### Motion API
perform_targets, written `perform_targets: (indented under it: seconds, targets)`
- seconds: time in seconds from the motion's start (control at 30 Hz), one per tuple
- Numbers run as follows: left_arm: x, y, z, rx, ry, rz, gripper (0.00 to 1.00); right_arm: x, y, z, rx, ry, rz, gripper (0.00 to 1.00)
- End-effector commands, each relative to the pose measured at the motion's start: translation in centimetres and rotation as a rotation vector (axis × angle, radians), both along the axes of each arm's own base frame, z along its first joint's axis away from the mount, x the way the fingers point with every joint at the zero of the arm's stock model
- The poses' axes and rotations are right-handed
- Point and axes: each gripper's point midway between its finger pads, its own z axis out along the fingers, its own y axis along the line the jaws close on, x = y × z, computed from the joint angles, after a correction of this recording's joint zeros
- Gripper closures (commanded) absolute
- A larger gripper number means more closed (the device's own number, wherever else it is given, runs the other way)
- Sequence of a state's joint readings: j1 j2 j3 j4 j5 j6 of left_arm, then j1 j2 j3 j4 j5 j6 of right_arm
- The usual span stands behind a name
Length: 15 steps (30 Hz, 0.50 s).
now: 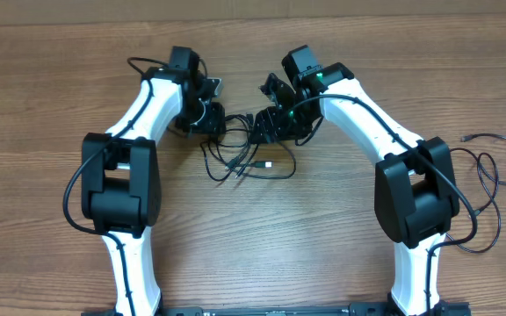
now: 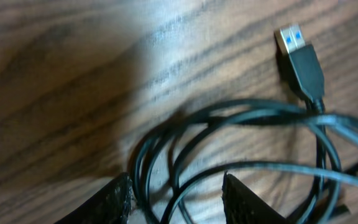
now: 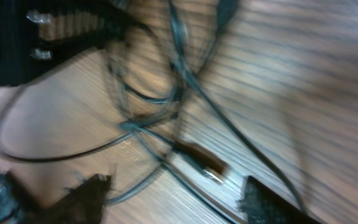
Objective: Untangle cables
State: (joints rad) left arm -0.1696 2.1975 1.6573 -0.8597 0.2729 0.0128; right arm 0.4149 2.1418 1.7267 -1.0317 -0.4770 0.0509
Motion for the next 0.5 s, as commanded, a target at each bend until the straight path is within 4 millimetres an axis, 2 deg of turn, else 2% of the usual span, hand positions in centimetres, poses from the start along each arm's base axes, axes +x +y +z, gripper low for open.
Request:
perform_targets:
  seconds: [0.0, 0.13, 0.17, 0.23, 0.33, 0.47]
  targets:
    - [-1.0, 0.2, -1.8, 0.066, 0.064, 0.071, 0.62, 0.8, -2.4, 0.0, -0.132, -0.047, -0.063, 0.18]
    - [-4.6, -0.1, -2.7, 0.088, 0.238, 0.132, 0.88, 0.8, -2.6, 0.0, -0.14, -0.046, -0.065, 0.09]
    - [-5.6, -0.2, -2.7, 0.086, 0.278, 0.13, 0.91, 0.8, -2.6, 0.0, -0.14, -0.046, -0.065, 0.08]
    - [-7.7, -0.6, -2.3, 0.077, 0.365, 0.121, 0.91, 0.8, -2.6, 0.0, -0.139, -0.049, -0.065, 0.04]
    - [-9.4, -1.2, -1.8, 0.049, 0.444, 0.118, 0.88, 0.8, -2.6, 0.0, -0.139, -0.049, -0.065, 0.02]
    - [-11.0, -2.6, -0.8, -0.038, 0.533, 0.123, 0.96, 0.7, -2.7, -0.1, -0.144, -0.044, -0.061, 0.0]
